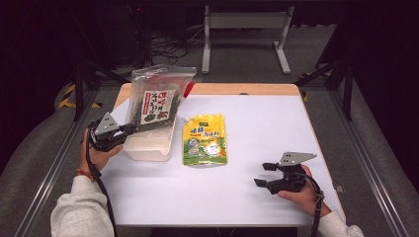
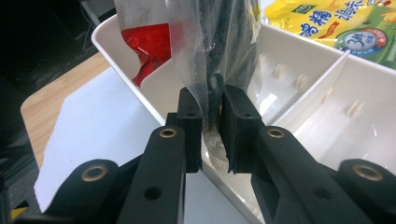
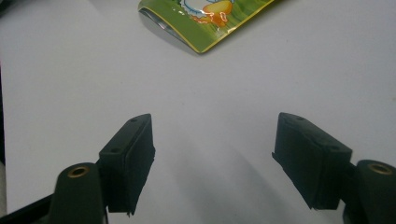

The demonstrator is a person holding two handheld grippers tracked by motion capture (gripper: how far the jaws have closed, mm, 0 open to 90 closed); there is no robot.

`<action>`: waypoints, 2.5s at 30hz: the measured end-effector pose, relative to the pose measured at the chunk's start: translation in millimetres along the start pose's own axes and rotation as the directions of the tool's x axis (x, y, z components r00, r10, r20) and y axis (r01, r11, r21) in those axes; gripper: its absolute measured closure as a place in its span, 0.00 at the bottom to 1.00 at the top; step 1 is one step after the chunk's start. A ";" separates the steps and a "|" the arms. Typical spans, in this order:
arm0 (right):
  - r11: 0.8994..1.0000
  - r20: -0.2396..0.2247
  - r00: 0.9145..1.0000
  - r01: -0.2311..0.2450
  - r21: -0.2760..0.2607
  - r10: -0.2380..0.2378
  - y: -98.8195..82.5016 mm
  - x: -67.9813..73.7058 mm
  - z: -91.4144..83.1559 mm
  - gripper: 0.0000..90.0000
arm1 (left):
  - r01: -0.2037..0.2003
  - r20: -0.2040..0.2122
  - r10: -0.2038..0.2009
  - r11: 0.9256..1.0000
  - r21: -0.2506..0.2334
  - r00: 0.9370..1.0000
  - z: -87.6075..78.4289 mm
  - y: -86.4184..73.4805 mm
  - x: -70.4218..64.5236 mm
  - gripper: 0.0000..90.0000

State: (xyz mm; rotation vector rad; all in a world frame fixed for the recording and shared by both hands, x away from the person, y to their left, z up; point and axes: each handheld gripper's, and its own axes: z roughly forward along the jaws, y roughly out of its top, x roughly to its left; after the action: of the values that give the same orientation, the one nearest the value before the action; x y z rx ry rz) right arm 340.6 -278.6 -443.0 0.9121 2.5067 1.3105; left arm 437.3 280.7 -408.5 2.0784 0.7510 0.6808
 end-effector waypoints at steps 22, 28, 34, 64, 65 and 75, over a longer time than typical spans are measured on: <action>1.000 -0.028 1.000 -0.012 0.011 0.012 -1.7 0.3 4.7 0.31 | -0.023 -0.009 0.023 0.999 -0.037 1.000 8.3 -5.0 0.8 0.91; 1.000 -0.029 1.000 -0.010 0.012 0.011 -1.3 0.6 3.7 0.31 | -0.051 -0.005 0.051 0.999 -0.005 0.999 6.5 -6.0 -2.9 0.92; 1.000 -0.035 0.999 -0.008 0.013 0.008 -1.3 0.5 4.1 0.30 | -0.012 0.019 0.012 1.000 -0.015 1.000 5.7 -7.6 -1.6 0.92; 1.000 -0.061 0.998 -0.023 0.019 0.024 -3.0 -2.5 4.8 0.29 | 0.064 0.078 -0.058 0.995 -0.071 0.995 14.5 33.1 5.5 0.72; 1.000 -0.063 0.998 -0.023 0.020 0.024 -3.0 -2.4 4.9 0.29 | 0.058 0.090 -0.051 0.996 -0.072 0.995 14.7 31.5 6.9 0.72; 1.000 -0.084 0.996 -0.012 0.024 0.014 -1.9 0.6 7.4 0.29 | 0.111 0.145 -0.089 0.981 -0.157 0.986 16.5 0.5 15.0 0.75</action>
State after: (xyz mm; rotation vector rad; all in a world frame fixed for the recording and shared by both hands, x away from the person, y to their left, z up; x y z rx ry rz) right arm 342.4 -274.0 -448.8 0.8971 2.5885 1.3539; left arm 458.8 282.8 -413.8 1.9017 0.6927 0.5206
